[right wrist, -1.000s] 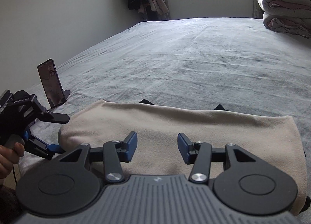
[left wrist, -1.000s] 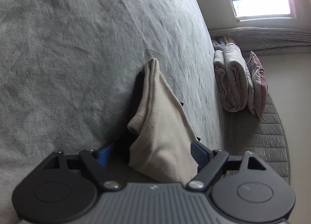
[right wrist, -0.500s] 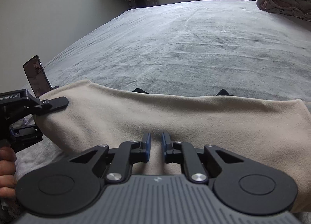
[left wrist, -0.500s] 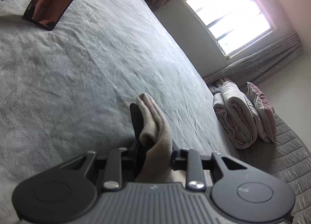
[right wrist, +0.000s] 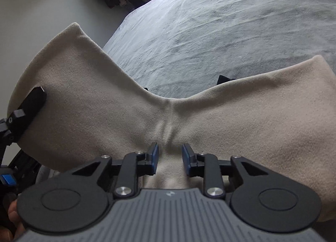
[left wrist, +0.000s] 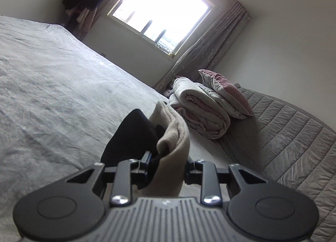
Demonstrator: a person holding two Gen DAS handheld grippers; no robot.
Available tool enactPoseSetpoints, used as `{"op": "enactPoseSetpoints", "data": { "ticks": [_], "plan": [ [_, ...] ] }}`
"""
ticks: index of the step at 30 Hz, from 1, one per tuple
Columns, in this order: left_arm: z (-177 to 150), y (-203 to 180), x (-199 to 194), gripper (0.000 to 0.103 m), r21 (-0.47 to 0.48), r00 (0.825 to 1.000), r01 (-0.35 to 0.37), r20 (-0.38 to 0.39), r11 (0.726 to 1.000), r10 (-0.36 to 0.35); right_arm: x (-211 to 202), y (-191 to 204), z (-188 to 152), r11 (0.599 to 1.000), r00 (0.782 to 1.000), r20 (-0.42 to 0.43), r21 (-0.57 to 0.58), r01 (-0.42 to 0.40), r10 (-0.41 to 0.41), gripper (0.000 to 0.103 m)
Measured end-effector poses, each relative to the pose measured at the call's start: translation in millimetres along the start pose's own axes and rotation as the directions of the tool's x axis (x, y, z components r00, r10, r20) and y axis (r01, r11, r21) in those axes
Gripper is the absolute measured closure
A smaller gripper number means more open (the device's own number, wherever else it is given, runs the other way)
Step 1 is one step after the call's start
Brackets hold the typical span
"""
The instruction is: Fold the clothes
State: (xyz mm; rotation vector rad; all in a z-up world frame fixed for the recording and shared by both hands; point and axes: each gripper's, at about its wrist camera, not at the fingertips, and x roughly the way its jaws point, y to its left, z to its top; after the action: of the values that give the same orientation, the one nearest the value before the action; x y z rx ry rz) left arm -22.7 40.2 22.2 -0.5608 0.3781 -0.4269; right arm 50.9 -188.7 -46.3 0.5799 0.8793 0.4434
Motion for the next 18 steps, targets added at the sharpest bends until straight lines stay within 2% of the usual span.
{"op": "enactPoseSetpoints", "data": {
  "ticks": [1,3,5,7,10,12,15,18],
  "plan": [
    [-3,-4,5,0.074,0.007,0.999,0.023,-0.024,1.0,-0.023,-6,-5,3,0.999,1.0,0.008,0.037,-0.012,0.012,0.059],
    [-10,-9,13,0.073,0.008,0.995,0.062,-0.08,0.998,-0.061,-18,-16,8,0.992,0.999,0.031,0.118,-0.035,0.032,0.056],
    [-22,-12,23,0.072,0.002,0.982,0.101,-0.158,0.995,-0.099,-30,-31,12,0.976,0.997,0.06,0.211,-0.051,0.039,0.054],
    [-33,-16,36,0.066,0.002,0.957,0.139,-0.258,0.99,-0.134,-41,-48,16,0.953,0.996,0.083,0.297,-0.061,0.037,0.054],
    [-45,-18,47,0.062,0.029,0.926,0.182,-0.341,0.983,-0.161,-53,-64,23,0.927,0.995,0.094,0.37,-0.058,0.024,0.054],
    [-49,-19,50,0.057,0.039,0.913,0.206,-0.366,0.978,-0.177,-60,-70,23,0.911,0.994,0.102,0.406,-0.072,0.033,0.054],
    [-50,-21,47,0.044,0.029,0.9,0.255,-0.374,0.966,-0.226,-66,-75,23,0.888,0.992,0.113,0.449,-0.097,0.051,0.054],
    [-53,-23,48,0.04,0.024,0.886,0.282,-0.391,0.959,-0.25,-76,-77,25,0.871,0.989,0.139,0.479,-0.111,0.05,0.054]
  ]
}}
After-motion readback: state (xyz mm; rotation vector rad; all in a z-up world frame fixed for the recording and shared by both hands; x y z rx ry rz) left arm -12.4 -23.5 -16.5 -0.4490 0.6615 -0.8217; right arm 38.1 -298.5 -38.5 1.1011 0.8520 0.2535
